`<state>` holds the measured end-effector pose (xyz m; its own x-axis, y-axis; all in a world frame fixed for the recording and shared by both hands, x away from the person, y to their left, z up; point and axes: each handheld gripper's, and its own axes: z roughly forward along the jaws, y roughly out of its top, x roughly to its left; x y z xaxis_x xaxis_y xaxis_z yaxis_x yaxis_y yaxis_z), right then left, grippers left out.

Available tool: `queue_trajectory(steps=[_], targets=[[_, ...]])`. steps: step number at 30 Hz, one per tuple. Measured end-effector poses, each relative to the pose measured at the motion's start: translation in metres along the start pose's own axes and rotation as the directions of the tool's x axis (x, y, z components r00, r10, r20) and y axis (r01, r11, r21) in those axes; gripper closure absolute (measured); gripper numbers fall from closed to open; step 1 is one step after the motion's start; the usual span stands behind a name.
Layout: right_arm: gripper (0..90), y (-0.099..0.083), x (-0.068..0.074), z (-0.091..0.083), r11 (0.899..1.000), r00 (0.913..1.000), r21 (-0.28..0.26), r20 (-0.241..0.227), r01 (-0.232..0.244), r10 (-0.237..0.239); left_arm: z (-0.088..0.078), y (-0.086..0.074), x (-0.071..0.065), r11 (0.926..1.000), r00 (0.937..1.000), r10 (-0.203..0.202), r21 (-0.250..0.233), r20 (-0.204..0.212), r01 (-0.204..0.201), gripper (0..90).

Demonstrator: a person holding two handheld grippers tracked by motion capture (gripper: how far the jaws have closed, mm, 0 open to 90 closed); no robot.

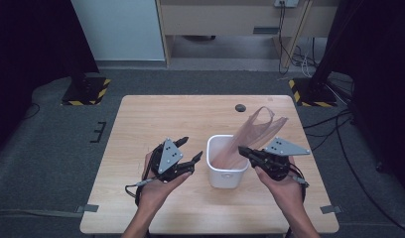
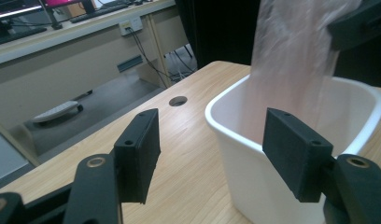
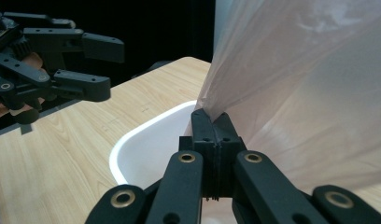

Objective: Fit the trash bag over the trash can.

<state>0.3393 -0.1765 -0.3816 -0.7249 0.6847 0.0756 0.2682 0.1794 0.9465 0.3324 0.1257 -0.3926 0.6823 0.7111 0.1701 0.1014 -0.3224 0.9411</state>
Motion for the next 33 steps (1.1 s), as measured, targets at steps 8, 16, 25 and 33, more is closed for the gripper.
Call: queue_trajectory(steps=[8,16,25,33], targets=[[90.0,0.005,0.01,0.016,0.999,0.9987,0.017,-0.036,0.036,-0.035,0.007,0.01,-0.006,0.9997,0.999,0.015,-0.022,0.042,-0.014,39.3],[90.0,0.009,0.017,0.025,0.998,0.9962,0.019,-0.07,0.052,-0.051,0.017,0.023,-0.009,0.9994,0.9965,0.019,-0.031,0.082,-0.016,45.8],[90.0,0.007,0.025,0.034,0.996,0.9922,0.047,-0.104,0.074,-0.069,0.024,0.032,-0.006,0.9984,0.9929,-0.017,-0.05,0.117,0.023,50.8],[90.0,0.007,0.031,0.038,0.995,0.9877,0.053,-0.135,0.087,-0.079,0.031,0.034,-0.002,0.9987,0.9934,-0.034,-0.034,0.11,0.038,56.8]])
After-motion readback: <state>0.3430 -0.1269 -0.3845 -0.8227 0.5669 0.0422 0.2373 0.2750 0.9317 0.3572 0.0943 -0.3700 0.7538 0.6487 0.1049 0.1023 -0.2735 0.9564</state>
